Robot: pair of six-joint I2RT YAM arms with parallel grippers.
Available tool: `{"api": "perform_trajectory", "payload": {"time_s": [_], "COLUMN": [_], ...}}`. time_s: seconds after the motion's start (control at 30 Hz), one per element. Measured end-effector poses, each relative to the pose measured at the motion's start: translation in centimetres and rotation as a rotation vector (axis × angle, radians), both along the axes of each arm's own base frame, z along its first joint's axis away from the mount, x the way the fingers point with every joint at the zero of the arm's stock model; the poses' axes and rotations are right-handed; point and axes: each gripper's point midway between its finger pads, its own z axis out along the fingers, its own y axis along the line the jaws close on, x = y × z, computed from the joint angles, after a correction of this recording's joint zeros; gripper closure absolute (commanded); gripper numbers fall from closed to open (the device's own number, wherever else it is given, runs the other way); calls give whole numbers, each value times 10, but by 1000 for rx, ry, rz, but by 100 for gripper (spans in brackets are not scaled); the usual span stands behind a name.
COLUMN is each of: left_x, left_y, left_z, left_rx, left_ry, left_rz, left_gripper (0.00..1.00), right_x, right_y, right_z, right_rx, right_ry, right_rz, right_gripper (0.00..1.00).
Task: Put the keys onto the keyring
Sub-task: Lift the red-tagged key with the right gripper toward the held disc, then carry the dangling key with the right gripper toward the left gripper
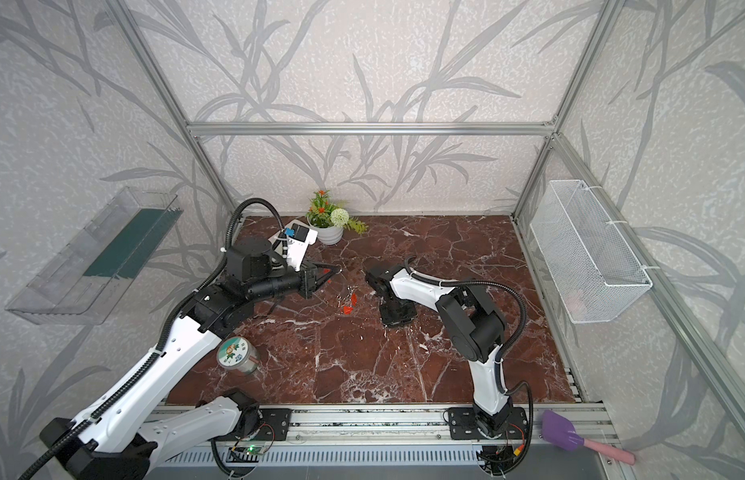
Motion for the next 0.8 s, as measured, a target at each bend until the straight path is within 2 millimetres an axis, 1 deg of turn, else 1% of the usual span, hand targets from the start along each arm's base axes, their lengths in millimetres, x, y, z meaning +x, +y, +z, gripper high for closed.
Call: {"api": "perform_trajectory", "payload": {"time_s": [0.17,0.2,0.23,0.3,0.37,0.43,0.5,0.6,0.67,0.8], "left_x": [0,0,0,0,0,0,0,0,0,0], "left_y": [0,0,0,0,0,0,0,0,0,0], "left_z": [0,0,0,0,0,0,0,0,0,0], "left_rx": [0,0,0,0,0,0,0,0,-1,-1], "left_ry": [0,0,0,0,0,0,0,0,1,1], "left_rz": [0,0,0,0,0,0,0,0,0,0], "left_gripper": [100,100,100,100,100,100,100,100,100,100], "right_x": [0,0,0,1,1,1,1,1,1,2], "right_y": [-1,-1,-1,-1,-1,-1,-1,-2,-3,-5], "right_z": [0,0,0,0,-1,-1,-1,0,3,16], "right_rx": [-3,-3,-3,-3,-3,-5,-7,-7,-9,-3], "right_ry": [0,-1,0,-1,-1,-1,-3,-4,-9,-36], "right_rz": [-1,-1,-1,-1,-1,0,-1,0,-1,-2], "right_gripper": [80,79,76,76,78,85,88,95,97,98]}}
